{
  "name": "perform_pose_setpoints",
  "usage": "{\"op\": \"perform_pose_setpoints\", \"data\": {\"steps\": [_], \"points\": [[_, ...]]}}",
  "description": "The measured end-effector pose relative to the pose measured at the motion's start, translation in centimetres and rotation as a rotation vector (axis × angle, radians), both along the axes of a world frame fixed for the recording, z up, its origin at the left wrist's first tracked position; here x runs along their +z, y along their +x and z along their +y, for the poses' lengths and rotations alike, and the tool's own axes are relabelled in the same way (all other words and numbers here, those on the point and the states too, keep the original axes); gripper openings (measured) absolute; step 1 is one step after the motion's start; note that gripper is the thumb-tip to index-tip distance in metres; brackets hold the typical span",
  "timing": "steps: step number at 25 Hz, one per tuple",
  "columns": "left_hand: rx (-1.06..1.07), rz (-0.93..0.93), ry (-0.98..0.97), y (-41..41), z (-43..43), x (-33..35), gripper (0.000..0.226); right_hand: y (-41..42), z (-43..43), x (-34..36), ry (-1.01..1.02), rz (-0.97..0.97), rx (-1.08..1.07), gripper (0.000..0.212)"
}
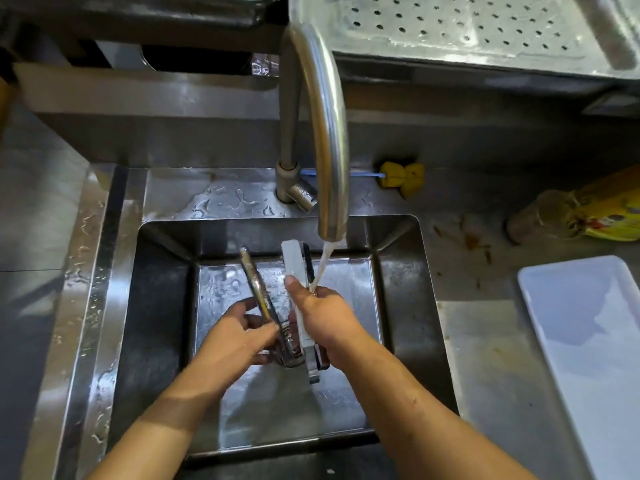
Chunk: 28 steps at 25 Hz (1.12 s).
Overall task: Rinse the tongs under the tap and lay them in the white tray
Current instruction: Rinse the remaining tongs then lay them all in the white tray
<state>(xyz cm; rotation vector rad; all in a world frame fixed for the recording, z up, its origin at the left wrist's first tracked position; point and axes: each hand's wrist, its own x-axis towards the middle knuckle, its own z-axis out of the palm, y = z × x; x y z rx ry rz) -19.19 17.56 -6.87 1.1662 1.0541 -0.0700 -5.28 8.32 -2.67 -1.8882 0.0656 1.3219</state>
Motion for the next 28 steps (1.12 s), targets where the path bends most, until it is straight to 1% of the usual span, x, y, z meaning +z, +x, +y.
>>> {"op": "perform_pose_setpoints", "data": {"steps": [3,5,8,10,11,12,14,15,16,17,18,19,21,22,23,24,25,26,28], "points": [[-0.178,-0.046,0.077,0.6,-0.5,3.6,0.043,-0.3,-0.1,0.6,0.010,-0.020,0.022,0.052],[-0.226,-0.051,0.097,1.1,-0.7,4.8,0.036,-0.2,-0.2,0.8,0.031,-0.002,0.004,0.060],[-0.312,-0.054,0.123,1.8,0.1,5.7,0.016,-0.1,-0.7,1.2,0.057,0.031,-0.032,0.085],[-0.430,-0.053,0.123,2.4,0.6,6.1,0.003,-0.1,-0.8,1.6,0.062,0.007,0.028,0.105],[-0.478,-0.048,0.130,2.5,0.8,6.1,0.003,-0.1,-0.9,1.6,0.071,-0.002,0.059,0.107],[-0.524,-0.038,0.160,2.6,0.8,6.1,0.003,-0.2,-0.9,1.6,0.101,0.012,0.057,0.100],[-0.604,-0.036,0.234,2.5,1.1,6.1,0.007,0.2,-1.0,1.3,0.166,0.093,-0.026,0.069],[-0.632,-0.044,0.238,2.4,1.3,6.1,0.007,0.5,-1.1,1.1,0.174,0.112,-0.055,0.056],[-0.638,-0.048,0.230,2.4,1.4,6.1,0.009,0.8,-1.2,0.9,0.167,0.110,-0.069,0.047],[-0.604,-0.047,0.220,2.5,1.5,6.1,0.016,1.1,-1.4,0.8,0.159,0.104,-0.076,0.042],[-0.517,-0.040,0.204,2.6,1.3,6.0,0.024,1.3,-1.5,0.6,0.148,0.094,-0.071,0.040],[-0.384,-0.036,0.162,2.8,1.1,5.8,0.034,1.5,-1.6,0.6,0.135,0.073,-0.044,0.039],[-0.138,-0.063,-0.026,4.2,0.4,5.4,0.059,1.5,-1.7,0.6,0.106,-0.006,0.061,0.038],[-0.036,-0.087,-0.132,5.0,-0.1,5.0,0.062,1.2,-1.7,0.7,0.083,-0.048,0.118,0.041],[0.075,-0.097,-0.207,6.0,-0.7,4.7,0.058,1.0,-1.5,0.9,0.059,-0.090,0.171,0.045],[0.178,-0.072,-0.226,7.0,-1.2,4.3,0.050,0.9,-1.4,1.0,0.035,-0.126,0.224,0.050],[0.235,-0.037,-0.199,8.1,-1.5,4.1,0.045,0.7,-1.3,1.2,0.010,-0.159,0.278,0.054],[0.258,-0.008,-0.161,9.0,-1.6,3.8,0.043,0.7,-1.4,1.3,-0.004,-0.183,0.316,0.058],[0.270,0.030,-0.153,10.4,-1.4,3.5,0.048,0.7,-2.4,1.6,0.037,-0.181,0.286,0.064]]}}
